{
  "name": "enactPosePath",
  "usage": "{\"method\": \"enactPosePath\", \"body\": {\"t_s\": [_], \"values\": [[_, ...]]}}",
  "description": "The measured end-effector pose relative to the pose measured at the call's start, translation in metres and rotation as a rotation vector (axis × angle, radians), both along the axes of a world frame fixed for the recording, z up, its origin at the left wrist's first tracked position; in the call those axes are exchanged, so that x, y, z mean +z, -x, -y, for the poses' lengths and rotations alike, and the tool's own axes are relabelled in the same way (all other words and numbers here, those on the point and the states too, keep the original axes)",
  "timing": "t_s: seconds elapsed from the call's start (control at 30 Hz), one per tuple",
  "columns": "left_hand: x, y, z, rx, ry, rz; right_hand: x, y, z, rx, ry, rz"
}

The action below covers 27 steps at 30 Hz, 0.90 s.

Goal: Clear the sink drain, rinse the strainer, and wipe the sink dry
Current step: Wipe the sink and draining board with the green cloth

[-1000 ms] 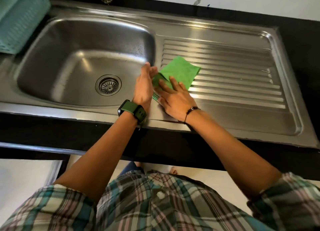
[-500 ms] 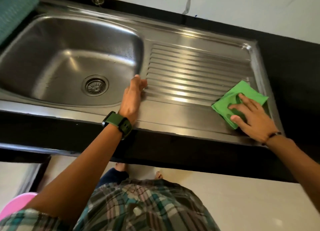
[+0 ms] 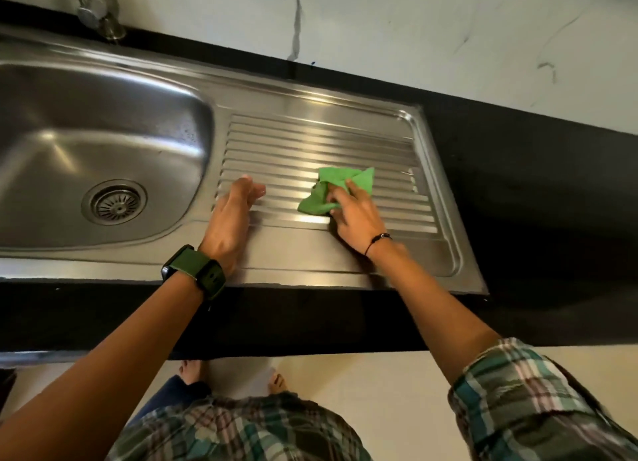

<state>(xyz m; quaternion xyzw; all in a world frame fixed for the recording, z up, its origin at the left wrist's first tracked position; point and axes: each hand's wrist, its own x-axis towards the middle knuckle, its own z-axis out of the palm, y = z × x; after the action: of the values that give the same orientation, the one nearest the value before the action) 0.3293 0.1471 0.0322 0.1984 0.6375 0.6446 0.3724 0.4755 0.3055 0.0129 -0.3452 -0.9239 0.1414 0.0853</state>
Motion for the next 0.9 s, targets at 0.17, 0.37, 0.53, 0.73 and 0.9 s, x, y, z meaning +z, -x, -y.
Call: {"method": "enactPosePath", "body": {"t_s": [0.17,0.37,0.53,0.73,0.9], "values": [[-0.001,-0.006,-0.005,-0.051,-0.017,-0.021,0.015,-0.047,-0.068,0.016,-0.071,0.167],[-0.001,-0.013,0.001,-0.03,0.004,-0.052,0.026,-0.075,-0.114,-0.223,0.08,0.232],[0.002,-0.013,0.002,0.001,0.013,-0.078,0.01,-0.117,-0.047,0.024,0.141,0.158],[-0.006,-0.012,0.004,-0.047,0.075,-0.083,0.018,-0.138,-0.001,-0.049,0.184,0.149],[-0.011,-0.015,0.0,0.006,0.09,-0.066,0.013,-0.067,0.053,0.183,0.093,0.142]]}}
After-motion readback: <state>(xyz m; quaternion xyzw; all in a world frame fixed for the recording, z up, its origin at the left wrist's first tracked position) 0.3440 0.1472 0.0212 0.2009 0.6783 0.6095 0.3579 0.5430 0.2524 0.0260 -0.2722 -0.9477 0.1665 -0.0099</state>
